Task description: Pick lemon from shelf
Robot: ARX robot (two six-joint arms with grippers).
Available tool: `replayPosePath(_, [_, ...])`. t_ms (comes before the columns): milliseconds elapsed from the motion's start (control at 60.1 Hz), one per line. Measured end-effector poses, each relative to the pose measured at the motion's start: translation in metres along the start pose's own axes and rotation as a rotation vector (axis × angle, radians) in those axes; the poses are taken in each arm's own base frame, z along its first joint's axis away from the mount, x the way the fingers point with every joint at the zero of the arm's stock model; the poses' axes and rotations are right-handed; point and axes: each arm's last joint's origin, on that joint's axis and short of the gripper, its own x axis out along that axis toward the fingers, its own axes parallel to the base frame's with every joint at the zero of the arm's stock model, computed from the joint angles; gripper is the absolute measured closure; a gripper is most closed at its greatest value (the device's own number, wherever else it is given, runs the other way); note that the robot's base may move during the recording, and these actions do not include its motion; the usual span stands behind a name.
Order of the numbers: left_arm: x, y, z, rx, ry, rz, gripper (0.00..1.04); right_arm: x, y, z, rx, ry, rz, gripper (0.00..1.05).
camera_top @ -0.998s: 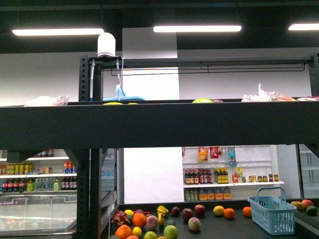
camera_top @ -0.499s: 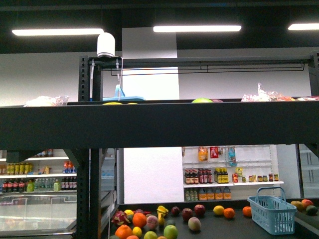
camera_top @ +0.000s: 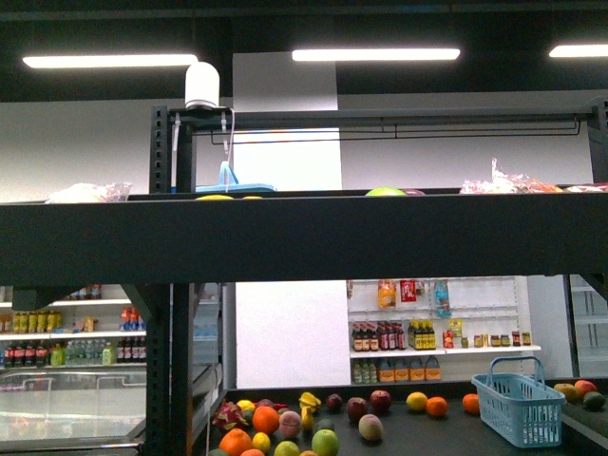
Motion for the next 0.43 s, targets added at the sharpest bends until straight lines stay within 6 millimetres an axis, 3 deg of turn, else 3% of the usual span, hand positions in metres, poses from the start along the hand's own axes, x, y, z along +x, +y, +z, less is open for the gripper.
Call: replayPosePath(432, [0.0000,0.0000,0.0000,0.000,0.000,0.000,0.08,0.0000,0.0000,0.0000,0.000,0.000,0.000,0.02])
